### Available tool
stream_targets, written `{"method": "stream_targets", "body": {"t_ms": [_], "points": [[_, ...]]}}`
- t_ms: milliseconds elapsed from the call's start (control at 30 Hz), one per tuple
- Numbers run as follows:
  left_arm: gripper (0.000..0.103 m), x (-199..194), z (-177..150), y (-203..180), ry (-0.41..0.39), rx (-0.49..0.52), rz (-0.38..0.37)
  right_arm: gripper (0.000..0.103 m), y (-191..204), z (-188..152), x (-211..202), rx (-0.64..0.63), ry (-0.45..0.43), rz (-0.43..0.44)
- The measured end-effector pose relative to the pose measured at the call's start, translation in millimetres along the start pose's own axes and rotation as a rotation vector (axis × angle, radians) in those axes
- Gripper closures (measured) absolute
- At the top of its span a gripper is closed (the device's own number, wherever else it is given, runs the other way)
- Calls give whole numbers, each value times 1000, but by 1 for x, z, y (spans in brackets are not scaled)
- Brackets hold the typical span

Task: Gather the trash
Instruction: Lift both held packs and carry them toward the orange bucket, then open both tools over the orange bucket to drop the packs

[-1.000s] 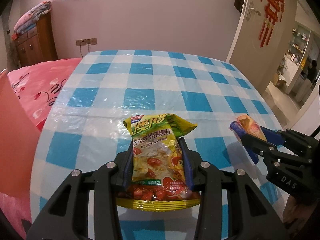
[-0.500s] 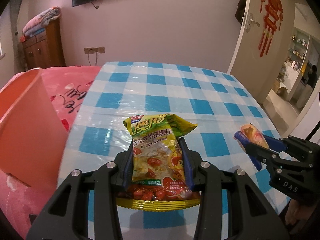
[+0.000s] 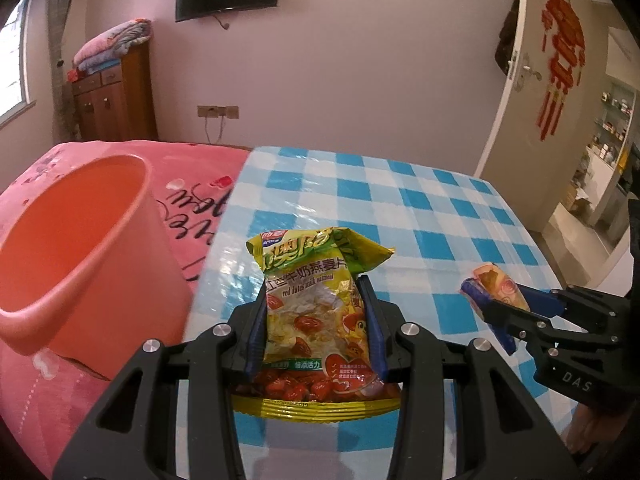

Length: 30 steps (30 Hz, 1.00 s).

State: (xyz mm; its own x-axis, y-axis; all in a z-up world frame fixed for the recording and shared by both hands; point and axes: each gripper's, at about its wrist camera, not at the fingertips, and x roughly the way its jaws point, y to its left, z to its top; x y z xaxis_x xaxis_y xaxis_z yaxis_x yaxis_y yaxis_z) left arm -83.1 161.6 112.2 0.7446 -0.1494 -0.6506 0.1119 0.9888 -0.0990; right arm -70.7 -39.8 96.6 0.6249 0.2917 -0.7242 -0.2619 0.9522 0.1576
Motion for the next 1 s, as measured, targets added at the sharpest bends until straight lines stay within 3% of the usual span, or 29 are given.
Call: {"method": "stream_targets", "body": {"t_ms": [500, 1000], "points": [[60, -24, 34, 50, -70, -52, 102, 67, 43, 53, 20, -69, -5, 131], [60, -42, 56, 126, -114, -127, 258, 67, 128, 114, 43, -203, -28, 260]]}}
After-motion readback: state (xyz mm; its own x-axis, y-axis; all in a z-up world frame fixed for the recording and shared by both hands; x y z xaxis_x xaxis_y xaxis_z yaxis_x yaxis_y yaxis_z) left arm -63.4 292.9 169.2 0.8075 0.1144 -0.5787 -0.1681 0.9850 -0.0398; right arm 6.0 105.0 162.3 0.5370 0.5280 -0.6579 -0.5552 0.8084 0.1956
